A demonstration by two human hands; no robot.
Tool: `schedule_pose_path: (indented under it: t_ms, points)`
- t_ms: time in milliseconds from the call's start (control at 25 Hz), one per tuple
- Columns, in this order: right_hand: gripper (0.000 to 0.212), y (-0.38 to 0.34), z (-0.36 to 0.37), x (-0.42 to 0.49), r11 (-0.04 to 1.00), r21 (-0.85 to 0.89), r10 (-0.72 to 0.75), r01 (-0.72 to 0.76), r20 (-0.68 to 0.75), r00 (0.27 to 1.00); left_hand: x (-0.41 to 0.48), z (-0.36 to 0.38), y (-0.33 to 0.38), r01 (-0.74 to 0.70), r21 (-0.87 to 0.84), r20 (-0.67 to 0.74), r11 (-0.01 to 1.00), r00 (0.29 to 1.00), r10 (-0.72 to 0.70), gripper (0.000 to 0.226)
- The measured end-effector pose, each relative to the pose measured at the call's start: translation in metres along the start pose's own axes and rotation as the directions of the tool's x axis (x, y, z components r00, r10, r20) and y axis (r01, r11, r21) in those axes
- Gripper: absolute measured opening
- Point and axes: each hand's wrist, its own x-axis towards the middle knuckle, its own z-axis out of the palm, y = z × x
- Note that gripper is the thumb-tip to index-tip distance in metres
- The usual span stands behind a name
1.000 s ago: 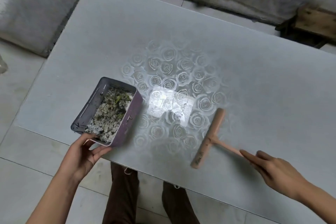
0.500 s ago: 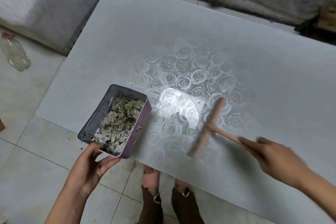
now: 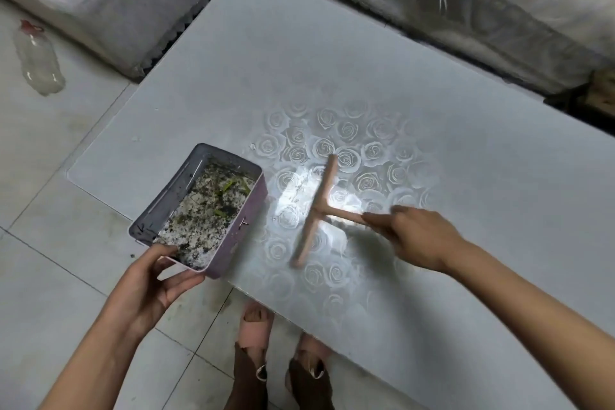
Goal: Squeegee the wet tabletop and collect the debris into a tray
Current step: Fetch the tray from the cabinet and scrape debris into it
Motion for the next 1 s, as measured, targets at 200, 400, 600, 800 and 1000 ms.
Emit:
schedule_pose_path:
  t_ms: [200, 400, 600, 800, 1000]
  points:
    - [0.046, 0.051, -0.005, -0.058, 0.983, -0.074, 0.175, -0.166, 0.130, 0.976, 0.008, -0.015, 0.010, -0.011, -0.013, -0.006, 1.000, 1.000, 0.011, 0.008]
    - [0.046, -0.029, 0.001, 0.041, 0.996, -0.058, -0.059, 0.063, 0.062, 0.996, 0.019, -0.019, 0.013, -0.015, -0.088, -0.047, 0.996, 0.999, 0.011, 0.008]
    - [0.039, 0.037, -0.043, 0.022, 0.995, -0.098, -0.020, 0.032, 0.114, 0.993, 0.028, -0.035, 0.014, -0.040, -0.126, -0.040, 0.991, 0.999, 0.035, 0.013]
    - [0.040, 0.048, -0.041, 0.019, 0.964, -0.265, 0.047, -0.012, 0.127, 0.991, 0.040, -0.063, 0.012, -0.092, -0.176, -0.069, 0.980, 0.994, 0.080, 0.009]
    - [0.039, 0.049, -0.035, 0.000, 0.981, -0.174, 0.109, -0.087, 0.116, 0.987, 0.039, -0.072, 0.006, -0.071, -0.218, -0.066, 0.973, 0.996, 0.058, 0.009]
